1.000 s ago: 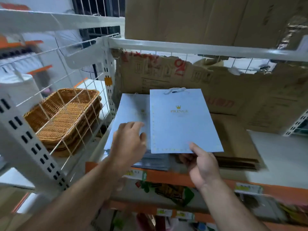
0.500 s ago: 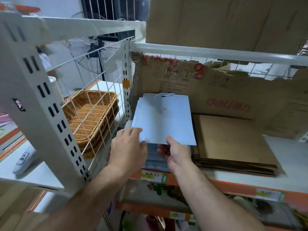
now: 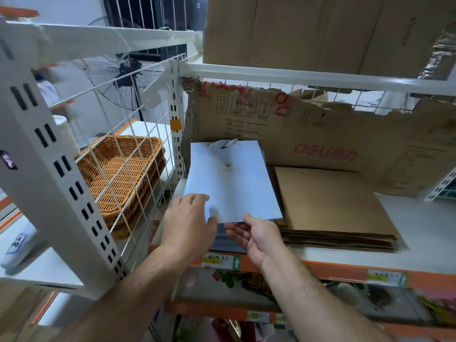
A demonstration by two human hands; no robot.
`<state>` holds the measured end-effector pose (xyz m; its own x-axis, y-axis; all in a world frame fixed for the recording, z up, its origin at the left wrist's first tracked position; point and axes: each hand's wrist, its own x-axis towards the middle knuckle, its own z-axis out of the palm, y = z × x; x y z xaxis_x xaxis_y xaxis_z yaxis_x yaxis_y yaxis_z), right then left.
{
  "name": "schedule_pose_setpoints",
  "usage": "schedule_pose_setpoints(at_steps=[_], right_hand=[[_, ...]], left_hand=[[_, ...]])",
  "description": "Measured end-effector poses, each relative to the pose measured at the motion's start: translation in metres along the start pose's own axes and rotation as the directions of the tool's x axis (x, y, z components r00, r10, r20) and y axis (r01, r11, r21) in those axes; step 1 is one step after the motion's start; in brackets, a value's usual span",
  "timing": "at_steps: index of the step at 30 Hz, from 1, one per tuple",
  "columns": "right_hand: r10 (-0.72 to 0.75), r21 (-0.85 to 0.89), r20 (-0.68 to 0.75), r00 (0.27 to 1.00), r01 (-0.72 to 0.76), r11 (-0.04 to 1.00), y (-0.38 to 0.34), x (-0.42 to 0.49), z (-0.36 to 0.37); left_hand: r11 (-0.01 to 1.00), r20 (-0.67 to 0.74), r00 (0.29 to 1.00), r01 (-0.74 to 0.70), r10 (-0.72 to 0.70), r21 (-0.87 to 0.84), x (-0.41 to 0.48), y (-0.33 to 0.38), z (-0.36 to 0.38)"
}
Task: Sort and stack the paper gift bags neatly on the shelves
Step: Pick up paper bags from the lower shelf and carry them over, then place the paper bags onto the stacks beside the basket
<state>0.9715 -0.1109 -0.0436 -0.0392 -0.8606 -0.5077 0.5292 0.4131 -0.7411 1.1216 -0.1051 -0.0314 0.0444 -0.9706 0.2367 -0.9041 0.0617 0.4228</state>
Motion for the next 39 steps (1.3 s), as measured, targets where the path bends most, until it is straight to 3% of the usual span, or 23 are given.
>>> schedule_pose_setpoints(at_steps=[5,11,18,28,31,34,39], right_hand=[[0.018,-0.053,0.012,1.0,-0.018,0.998,0.004,0.002,0.003],[0.04,-0.403,-0.08,0.996,-0.069,0.913,0.006,0.009,-0.006],[-0.001,-0.465,-0.054,0.999,-0.024,0.885,0.006,0.002,-0.019],[-0.155,-0.637,-0.14,0.978,0.031,0.77,0.009,-0.018,-0.078],[-0.295,-0.743,-0.174,0.94,0.072,0.665,0.004,-0.025,-0.113],[-0.441,-0.887,-0.144,0.886,0.083,0.455,-0.011,-0.04,-0.151],[-0.553,-0.972,-0.122,0.824,0.012,0.234,-0.039,-0.088,-0.227]], left_hand=[[1.0,-0.004,1.0,0.004,-0.004,-0.001,-0.001,0.0,-0.002],[1.0,-0.016,1.0,0.002,-0.002,0.007,-0.006,-0.004,-0.004],[1.0,0.014,1.0,-0.015,0.014,0.027,-0.009,-0.003,0.003],[0.98,0.086,0.977,-0.199,0.197,0.019,-0.014,0.03,0.037],[0.953,0.096,0.951,-0.3,0.295,0.042,-0.023,0.059,0.047],[0.935,0.139,0.926,-0.355,0.351,0.002,-0.03,0.096,0.055],[0.894,0.222,0.868,-0.447,0.444,-0.04,-0.054,0.167,0.076]])
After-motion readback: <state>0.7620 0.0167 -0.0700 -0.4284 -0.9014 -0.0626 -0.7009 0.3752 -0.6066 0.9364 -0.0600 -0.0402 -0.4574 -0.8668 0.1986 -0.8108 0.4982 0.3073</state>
